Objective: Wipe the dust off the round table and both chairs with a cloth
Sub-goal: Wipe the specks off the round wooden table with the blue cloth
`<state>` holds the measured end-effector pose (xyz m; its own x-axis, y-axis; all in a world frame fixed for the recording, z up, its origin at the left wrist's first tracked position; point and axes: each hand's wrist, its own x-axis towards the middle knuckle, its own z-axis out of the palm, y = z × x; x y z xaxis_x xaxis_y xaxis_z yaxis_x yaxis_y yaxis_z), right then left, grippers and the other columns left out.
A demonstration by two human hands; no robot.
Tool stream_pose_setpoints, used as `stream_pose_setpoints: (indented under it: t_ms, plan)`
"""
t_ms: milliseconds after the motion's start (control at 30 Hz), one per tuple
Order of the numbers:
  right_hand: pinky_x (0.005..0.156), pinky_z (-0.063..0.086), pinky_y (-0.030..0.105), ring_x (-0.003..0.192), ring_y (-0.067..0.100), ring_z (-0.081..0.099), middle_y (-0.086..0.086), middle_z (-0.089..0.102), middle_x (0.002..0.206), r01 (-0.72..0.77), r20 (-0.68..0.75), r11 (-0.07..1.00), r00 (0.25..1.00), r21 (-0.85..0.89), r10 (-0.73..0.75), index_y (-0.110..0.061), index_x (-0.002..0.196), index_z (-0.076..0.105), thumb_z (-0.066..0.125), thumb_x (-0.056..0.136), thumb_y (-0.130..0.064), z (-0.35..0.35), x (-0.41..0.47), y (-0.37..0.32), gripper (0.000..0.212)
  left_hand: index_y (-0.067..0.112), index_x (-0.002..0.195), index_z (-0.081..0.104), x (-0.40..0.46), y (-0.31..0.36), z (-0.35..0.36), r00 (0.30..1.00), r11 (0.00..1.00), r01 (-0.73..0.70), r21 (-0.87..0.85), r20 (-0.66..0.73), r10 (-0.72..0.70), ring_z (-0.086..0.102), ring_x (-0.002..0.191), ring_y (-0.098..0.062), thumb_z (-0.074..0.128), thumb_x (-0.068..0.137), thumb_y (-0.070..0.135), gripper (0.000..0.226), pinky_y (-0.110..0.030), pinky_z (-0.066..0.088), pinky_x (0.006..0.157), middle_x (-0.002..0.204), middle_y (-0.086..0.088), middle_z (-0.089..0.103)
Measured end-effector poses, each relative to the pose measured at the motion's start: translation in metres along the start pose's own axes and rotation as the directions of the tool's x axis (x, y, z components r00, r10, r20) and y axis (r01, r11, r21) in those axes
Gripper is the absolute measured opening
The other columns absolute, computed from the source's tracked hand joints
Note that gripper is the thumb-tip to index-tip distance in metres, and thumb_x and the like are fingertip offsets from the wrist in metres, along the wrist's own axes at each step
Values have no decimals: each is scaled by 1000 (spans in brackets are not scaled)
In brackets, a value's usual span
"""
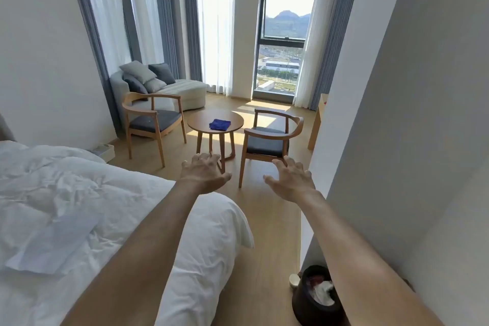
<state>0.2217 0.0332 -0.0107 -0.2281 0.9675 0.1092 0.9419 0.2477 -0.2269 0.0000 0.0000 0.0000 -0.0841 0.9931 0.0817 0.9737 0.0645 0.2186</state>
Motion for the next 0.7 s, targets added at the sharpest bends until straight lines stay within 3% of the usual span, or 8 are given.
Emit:
stream_pose_setpoints:
  t_ms: [267, 700]
  plan:
    - [113, 22, 54, 144, 30, 22, 4, 23, 158, -5, 13, 1000, 1000, -31, 5, -26, 146, 32, 43, 94, -55, 19, 114, -6, 61, 21, 145, 31, 112, -29, 12, 1000, 1000, 11, -6, -3, -11, 30, 139, -29, 44, 90, 59, 69, -51, 27, 108, 152, -8, 33]
    - [117, 21, 53, 145, 28, 20, 3, 20, 159, 7, -30, 999, 999, -49, -9, -27, 147, 31, 41, 95, -55, 38, 239, 5, 59, 23, 144, 27, 244, -43, 49, 984, 998, 24, 61, -179, -13, 28, 139, -30, 44, 86, 60, 71, -53, 23, 111, 151, -8, 31]
